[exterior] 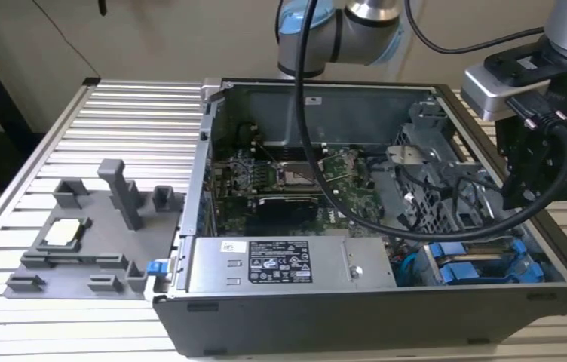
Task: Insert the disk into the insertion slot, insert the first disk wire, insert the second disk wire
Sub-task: 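Insert the first disk wire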
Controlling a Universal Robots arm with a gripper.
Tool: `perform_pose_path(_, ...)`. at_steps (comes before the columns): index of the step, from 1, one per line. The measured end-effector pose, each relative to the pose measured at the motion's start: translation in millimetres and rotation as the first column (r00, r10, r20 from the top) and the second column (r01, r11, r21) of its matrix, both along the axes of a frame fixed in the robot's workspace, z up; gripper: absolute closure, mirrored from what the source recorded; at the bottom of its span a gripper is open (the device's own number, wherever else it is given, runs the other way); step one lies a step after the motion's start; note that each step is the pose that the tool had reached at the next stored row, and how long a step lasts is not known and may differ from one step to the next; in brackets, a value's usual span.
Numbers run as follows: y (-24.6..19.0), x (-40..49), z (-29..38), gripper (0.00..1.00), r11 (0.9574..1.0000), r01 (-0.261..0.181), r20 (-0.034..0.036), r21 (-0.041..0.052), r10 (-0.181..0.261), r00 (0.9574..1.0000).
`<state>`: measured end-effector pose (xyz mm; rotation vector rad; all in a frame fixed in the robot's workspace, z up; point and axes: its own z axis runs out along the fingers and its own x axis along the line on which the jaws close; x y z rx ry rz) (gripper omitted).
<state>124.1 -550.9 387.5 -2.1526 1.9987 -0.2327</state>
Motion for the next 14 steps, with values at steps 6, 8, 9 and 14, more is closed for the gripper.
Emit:
perform_pose_path(6,0.1,0.0,0.0,0.81,1.0,0.0,0.0,0.0,0.0,1.0)
perform_pose_path(8,0.1,0.0,0.0,0.81,1.0,0.0,0.0,0.0,0.0,1.0)
perform_pose_path(9,0.1,0.0,0.0,0.81,1.0,0.0,0.0,0.0001,0.0,1.0)
perform_pose_path(14,0.1,0.0,0.0,0.81,1.0,0.0,0.0,0.0,0.0,1.0)
